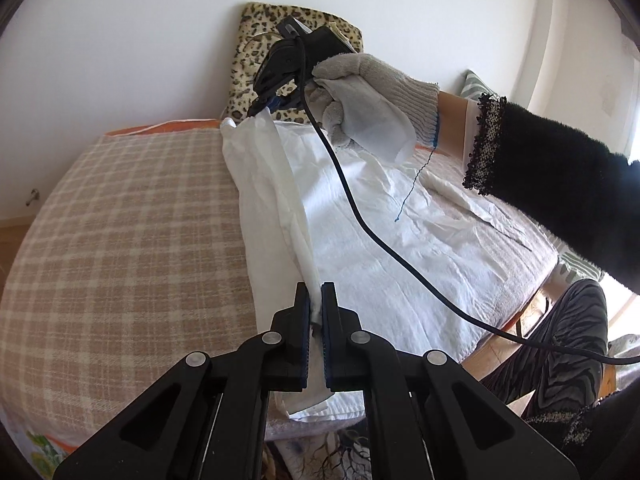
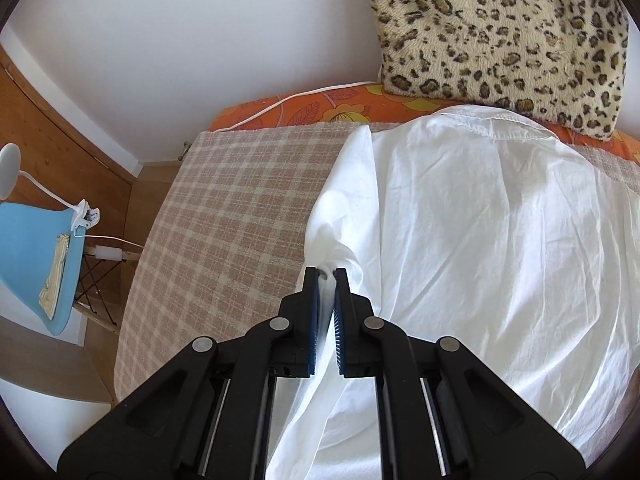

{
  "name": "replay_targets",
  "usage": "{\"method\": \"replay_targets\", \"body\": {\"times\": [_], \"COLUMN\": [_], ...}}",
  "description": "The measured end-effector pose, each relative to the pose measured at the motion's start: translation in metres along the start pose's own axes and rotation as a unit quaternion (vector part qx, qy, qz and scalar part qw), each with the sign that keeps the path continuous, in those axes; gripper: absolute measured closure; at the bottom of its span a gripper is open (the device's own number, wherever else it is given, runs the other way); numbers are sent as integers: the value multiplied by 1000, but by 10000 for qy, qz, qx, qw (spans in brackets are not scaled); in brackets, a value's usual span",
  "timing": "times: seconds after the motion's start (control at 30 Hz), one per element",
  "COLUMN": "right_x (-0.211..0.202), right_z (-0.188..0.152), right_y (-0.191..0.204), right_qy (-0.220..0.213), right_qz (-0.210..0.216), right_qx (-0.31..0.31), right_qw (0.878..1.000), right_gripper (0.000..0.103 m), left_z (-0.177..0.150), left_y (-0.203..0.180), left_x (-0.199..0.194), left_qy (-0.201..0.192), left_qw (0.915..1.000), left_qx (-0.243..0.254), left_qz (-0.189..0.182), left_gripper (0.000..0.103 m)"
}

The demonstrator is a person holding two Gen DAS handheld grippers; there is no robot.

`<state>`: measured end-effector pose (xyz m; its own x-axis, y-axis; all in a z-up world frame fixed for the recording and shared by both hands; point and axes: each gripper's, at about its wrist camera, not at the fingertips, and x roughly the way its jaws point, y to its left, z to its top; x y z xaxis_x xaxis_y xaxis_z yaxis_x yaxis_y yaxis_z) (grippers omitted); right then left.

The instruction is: Fold small clothes

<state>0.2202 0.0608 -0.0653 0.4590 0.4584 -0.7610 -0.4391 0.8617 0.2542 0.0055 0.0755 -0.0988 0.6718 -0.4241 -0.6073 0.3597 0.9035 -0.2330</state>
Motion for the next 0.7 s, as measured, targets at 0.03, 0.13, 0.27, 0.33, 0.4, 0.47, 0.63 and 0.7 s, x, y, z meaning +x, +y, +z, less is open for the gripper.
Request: {"method": "replay_targets", "body": {"times": [0.03,0.13,0.27,0.33,0.4,0.47,0.63,0.7], "right_x": [-1,-3,-2,1,6,12,26,29], "right_z": [-2,-8,-15,-18,-22,-26,-33,-35], "right_y": [-8,-29,-47,-55,-63,-69,-82,-83], "right_qy": [18,15,30,62,104,161,258,272], "right_qz": [18,49,-151,-219,-304,-380,-507,-567], "right_qx": [49,194,149,155,159,154,152,71], "right_qw": [10000,9998,9998,9996,9994,9990,9983,9980], "right_gripper": [95,95,95,95,95,95,96,96], "left_z": [0,0,1,1,-1,-5,-16,-16], "left_y": [-6,-23,-38,-47,-50,-52,-53,-52], "left_x": [4,18,37,45,51,54,53,41], "left_qy": [50,186,404,517,580,681,1033,992], "left_qw": [9999,9993,9979,9967,9960,9952,9914,9907], "left_qx": [78,286,425,529,584,613,516,408], "left_qz": [-43,-139,-284,-330,-345,-353,-611,-837], "left_gripper": [99,99,99,99,99,98,88,88]}}
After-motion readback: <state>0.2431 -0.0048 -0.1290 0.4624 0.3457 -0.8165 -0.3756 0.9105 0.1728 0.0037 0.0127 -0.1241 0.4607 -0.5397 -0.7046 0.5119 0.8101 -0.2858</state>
